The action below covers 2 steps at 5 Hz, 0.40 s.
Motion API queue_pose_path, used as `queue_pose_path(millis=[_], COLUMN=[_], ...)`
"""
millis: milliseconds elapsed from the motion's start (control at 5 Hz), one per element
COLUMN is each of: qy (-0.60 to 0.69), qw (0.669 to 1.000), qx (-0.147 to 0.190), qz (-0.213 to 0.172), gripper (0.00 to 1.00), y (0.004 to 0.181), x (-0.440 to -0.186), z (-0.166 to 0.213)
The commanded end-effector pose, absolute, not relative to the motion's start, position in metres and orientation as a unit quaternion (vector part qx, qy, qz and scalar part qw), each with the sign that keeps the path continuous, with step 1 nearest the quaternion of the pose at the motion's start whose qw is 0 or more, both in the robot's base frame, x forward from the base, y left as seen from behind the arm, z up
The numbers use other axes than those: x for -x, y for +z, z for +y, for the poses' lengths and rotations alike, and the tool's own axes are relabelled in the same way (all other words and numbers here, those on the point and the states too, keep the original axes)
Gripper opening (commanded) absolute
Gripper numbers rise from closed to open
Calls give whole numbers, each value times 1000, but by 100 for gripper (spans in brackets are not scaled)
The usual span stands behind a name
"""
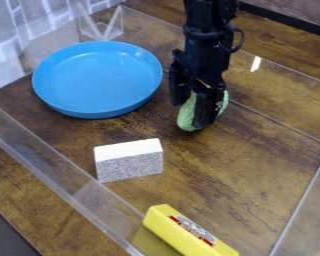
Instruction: Put the green object in the blue tray
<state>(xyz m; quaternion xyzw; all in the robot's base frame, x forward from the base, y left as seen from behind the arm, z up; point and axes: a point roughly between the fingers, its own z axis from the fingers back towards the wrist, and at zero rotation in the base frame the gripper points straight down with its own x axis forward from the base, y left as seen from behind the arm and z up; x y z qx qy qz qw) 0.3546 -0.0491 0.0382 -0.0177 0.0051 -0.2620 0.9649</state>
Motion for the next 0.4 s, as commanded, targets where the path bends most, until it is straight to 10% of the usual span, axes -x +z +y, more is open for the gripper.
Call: queue_pose_path(millis=[0, 200], qy=[-267, -262], qw=[963, 964], qx=[18, 23], qz=[-32, -34], gripper=[100, 0], y=[51, 52], x=[-369, -372], z=[-54, -53])
